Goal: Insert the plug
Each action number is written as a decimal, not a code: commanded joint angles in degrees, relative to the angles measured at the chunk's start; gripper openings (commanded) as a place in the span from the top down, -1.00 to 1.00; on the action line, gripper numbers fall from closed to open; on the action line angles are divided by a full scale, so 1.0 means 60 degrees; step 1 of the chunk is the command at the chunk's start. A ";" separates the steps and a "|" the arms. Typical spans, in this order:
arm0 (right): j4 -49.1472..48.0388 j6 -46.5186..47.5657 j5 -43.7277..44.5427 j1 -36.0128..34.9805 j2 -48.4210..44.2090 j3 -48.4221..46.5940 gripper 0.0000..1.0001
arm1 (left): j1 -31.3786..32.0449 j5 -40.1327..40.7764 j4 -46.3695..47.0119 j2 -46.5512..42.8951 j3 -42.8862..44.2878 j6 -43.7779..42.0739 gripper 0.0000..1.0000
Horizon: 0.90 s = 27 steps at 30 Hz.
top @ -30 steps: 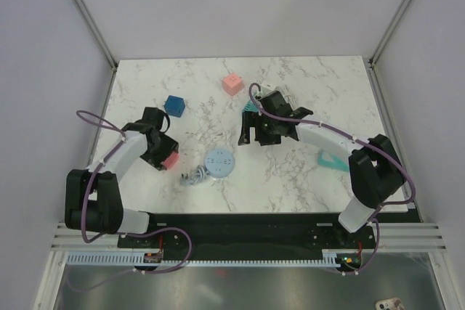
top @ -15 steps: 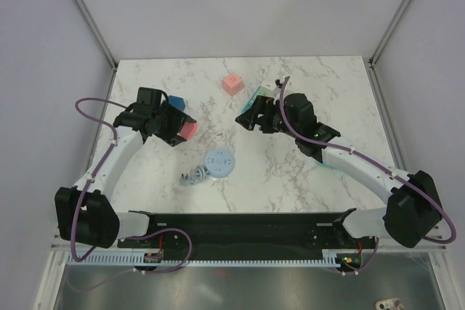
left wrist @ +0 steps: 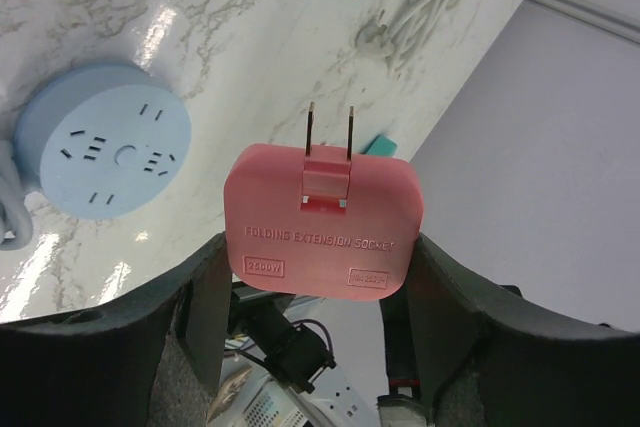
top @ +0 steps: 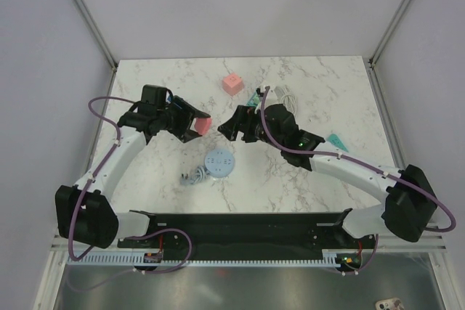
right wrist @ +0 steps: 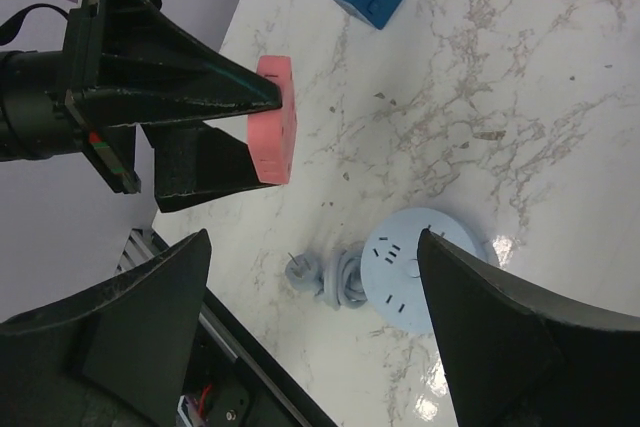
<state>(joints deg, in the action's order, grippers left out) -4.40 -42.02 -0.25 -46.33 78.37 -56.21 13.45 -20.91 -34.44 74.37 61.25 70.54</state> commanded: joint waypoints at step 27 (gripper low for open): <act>-0.1903 0.0778 0.3718 -0.1669 0.2714 -0.2146 -0.31 | 0.0980 -0.0603 0.1124 -0.1657 -0.0746 0.2803 0.95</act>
<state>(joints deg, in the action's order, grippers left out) -13.74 -36.10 17.82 -56.25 92.97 -66.06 18.20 -22.83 -29.54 66.28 57.82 84.18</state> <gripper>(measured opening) 0.674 0.681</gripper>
